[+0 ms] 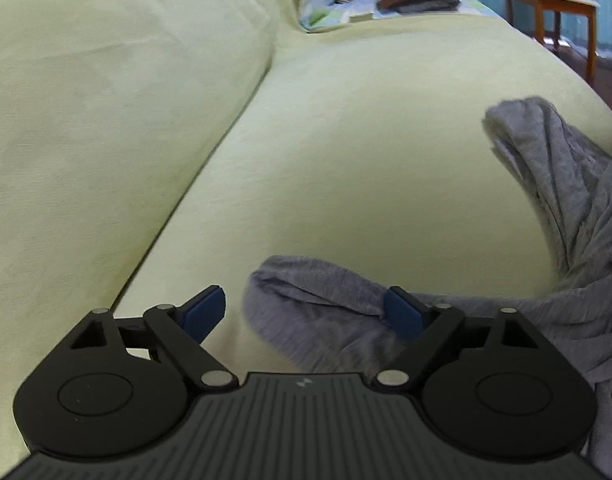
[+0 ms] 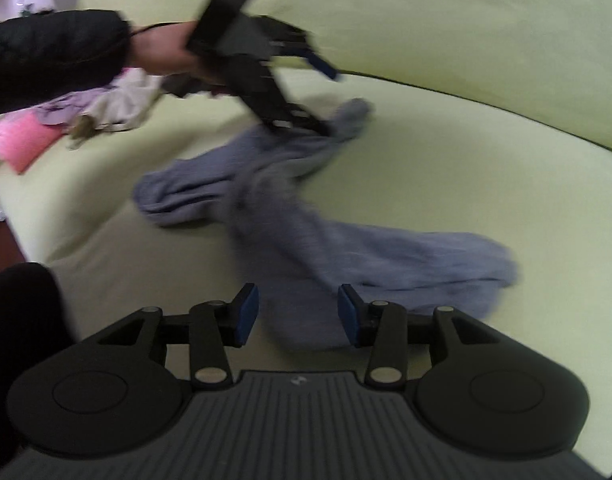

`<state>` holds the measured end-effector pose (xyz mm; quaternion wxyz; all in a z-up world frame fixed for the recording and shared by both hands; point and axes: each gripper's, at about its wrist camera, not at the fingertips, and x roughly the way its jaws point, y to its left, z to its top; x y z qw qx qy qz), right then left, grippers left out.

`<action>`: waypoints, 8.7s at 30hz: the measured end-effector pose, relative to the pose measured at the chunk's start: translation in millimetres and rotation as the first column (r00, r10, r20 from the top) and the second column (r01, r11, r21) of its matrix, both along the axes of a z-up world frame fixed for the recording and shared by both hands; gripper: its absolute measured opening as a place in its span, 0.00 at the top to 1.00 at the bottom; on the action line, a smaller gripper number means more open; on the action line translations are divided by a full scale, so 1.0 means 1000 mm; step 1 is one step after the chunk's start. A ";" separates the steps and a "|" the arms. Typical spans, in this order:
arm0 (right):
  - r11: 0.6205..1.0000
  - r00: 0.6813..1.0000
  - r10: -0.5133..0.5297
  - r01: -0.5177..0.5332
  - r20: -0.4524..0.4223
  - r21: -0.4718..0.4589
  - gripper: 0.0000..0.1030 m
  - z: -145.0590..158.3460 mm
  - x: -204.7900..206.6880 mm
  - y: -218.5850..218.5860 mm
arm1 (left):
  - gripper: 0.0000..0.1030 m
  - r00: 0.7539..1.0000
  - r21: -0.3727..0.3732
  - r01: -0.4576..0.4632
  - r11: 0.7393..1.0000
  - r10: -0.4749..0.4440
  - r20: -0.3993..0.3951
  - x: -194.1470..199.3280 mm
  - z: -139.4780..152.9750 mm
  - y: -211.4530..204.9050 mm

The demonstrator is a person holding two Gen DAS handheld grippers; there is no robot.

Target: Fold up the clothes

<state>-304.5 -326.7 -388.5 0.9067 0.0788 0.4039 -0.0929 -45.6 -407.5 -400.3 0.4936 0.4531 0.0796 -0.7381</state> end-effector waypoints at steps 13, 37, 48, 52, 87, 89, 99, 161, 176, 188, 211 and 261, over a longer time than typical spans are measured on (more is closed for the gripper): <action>0.948 0.975 0.160 -0.195 -0.151 -0.251 0.64 -0.017 0.007 0.027 | 0.25 0.939 0.081 0.254 0.964 -0.266 0.219 -0.008 0.014 0.009; 0.978 1.000 0.016 -0.015 0.002 -0.210 0.99 0.050 -0.019 -0.034 | 0.91 0.989 0.039 -0.068 0.997 0.072 -0.129 0.066 0.076 0.007; 0.885 0.956 -0.286 0.291 0.071 -0.364 0.99 0.081 0.020 -0.190 | 0.91 0.896 0.012 -0.435 0.900 0.434 -0.094 0.109 0.062 -0.021; 0.883 0.949 -0.316 0.301 0.019 -0.360 0.92 0.056 0.046 -0.222 | 0.91 0.864 0.016 -0.496 0.868 0.496 -0.092 0.119 0.042 -0.027; 0.977 0.977 -0.209 0.211 -0.046 0.044 0.99 -0.002 -0.005 -0.159 | 0.88 0.820 0.193 -0.297 0.935 0.353 -0.451 0.123 0.014 -0.017; 0.970 0.968 -0.237 0.241 -0.080 0.038 0.99 0.006 -0.014 -0.155 | 0.91 0.827 0.169 -0.335 0.927 0.375 -0.419 0.121 0.019 -0.013; 0.908 0.901 -0.364 0.400 -0.235 0.127 0.99 0.030 -0.094 -0.118 | 0.90 0.733 0.125 -0.586 0.801 0.590 -0.339 0.152 0.025 0.023; 0.792 0.821 -0.555 0.570 -0.134 0.216 0.81 0.047 -0.134 -0.133 | 0.93 0.583 0.239 -0.683 0.691 0.712 -0.391 0.081 0.041 0.221; 0.894 0.896 -0.440 0.444 -0.063 0.061 0.61 0.007 -0.152 -0.090 | 0.61 0.634 0.221 -0.653 0.724 0.683 -0.362 0.036 0.014 0.231; 0.832 0.916 -0.374 0.399 -0.142 0.385 0.96 0.028 -0.151 -0.114 | 0.97 0.674 0.290 -0.587 0.756 0.655 -0.342 0.028 0.017 0.215; 0.947 0.946 -0.315 0.307 -0.077 -0.099 0.77 0.028 -0.173 -0.072 | 0.88 0.831 0.184 -0.433 0.883 0.469 -0.297 -0.061 0.041 0.197; 0.959 0.965 -0.241 0.221 -0.105 -0.177 0.74 0.026 -0.112 -0.108 | 0.68 0.913 0.048 -0.306 0.951 0.307 -0.270 -0.093 0.069 0.058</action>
